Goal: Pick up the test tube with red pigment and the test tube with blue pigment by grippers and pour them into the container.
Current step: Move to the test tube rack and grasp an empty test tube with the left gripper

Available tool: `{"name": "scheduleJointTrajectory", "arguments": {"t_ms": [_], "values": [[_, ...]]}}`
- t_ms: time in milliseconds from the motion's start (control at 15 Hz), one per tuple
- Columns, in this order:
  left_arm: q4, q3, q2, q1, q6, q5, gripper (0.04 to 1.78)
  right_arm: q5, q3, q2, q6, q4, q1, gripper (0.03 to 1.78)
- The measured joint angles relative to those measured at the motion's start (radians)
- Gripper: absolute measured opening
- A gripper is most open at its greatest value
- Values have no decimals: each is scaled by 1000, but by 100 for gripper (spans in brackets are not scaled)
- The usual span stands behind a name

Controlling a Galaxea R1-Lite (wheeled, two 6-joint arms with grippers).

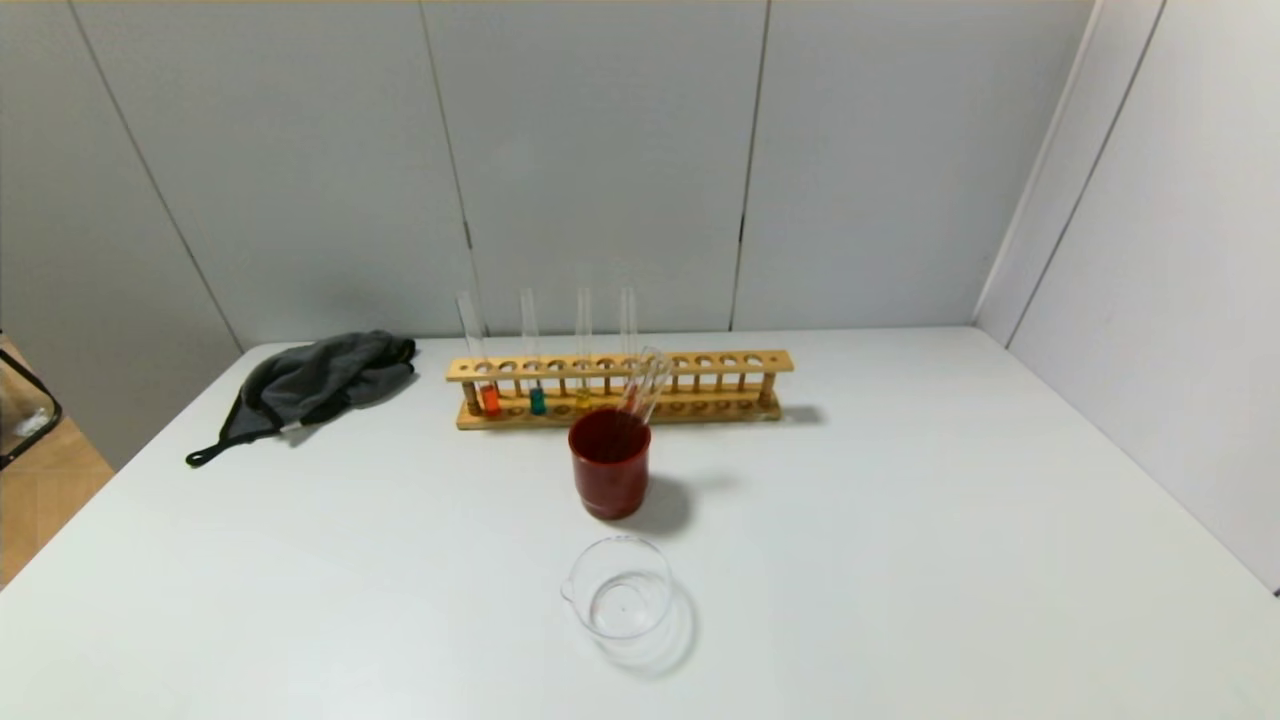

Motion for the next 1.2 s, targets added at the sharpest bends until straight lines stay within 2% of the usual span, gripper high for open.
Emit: {"name": "scheduleJointTrajectory", "arguments": {"t_ms": [1200], "values": [[0,0,0,0,0,0,175,0,0,0,0,0,0,170]]}}
